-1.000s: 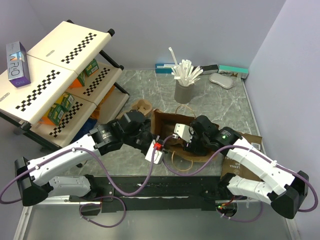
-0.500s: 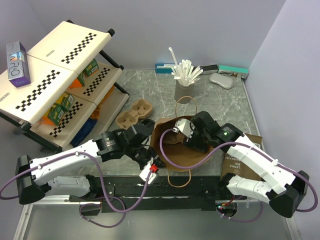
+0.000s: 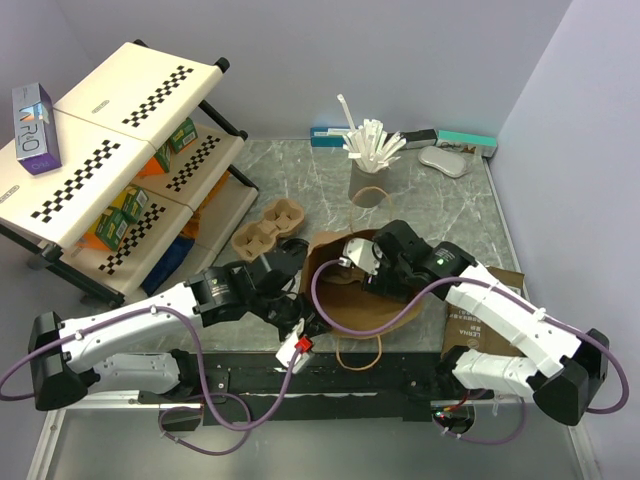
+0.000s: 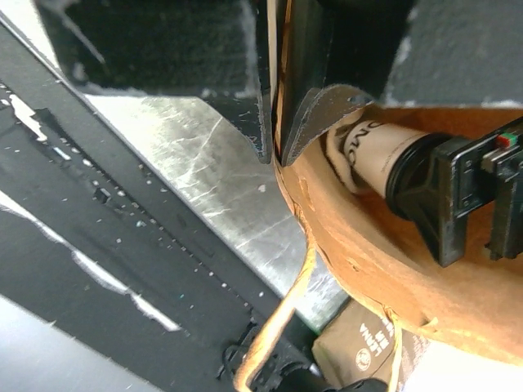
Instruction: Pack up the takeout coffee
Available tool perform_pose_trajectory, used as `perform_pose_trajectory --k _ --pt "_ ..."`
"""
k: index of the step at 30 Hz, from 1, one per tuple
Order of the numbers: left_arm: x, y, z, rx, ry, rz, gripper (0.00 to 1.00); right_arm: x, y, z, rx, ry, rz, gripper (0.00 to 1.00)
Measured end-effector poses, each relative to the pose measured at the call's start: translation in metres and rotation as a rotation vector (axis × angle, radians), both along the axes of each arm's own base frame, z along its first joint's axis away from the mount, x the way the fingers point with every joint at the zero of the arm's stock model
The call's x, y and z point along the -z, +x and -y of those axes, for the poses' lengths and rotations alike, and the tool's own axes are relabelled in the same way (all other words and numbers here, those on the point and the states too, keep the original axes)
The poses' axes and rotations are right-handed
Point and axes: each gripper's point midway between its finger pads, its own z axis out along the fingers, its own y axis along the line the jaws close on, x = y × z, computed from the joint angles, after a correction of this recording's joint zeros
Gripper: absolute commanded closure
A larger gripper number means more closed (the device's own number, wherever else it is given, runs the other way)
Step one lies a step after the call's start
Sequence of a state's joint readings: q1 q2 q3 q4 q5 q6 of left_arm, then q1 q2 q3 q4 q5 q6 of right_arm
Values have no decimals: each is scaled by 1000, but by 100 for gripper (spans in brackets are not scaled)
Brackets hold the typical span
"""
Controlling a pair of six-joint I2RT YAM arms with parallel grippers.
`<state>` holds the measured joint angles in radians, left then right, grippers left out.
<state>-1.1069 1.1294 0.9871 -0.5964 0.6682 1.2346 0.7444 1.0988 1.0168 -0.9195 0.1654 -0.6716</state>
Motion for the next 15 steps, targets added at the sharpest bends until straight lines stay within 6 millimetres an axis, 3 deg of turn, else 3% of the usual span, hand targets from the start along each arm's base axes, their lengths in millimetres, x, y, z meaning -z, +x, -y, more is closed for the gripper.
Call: perform_pose_trajectory --k 9,15 --pt "-9 13 6 -35 -74 80 87 7 1 -2 -21 -31 -22 100" --pt "-17 23 10 -65 -118 105 89 5 12 -9 -27 -57 -21 100"
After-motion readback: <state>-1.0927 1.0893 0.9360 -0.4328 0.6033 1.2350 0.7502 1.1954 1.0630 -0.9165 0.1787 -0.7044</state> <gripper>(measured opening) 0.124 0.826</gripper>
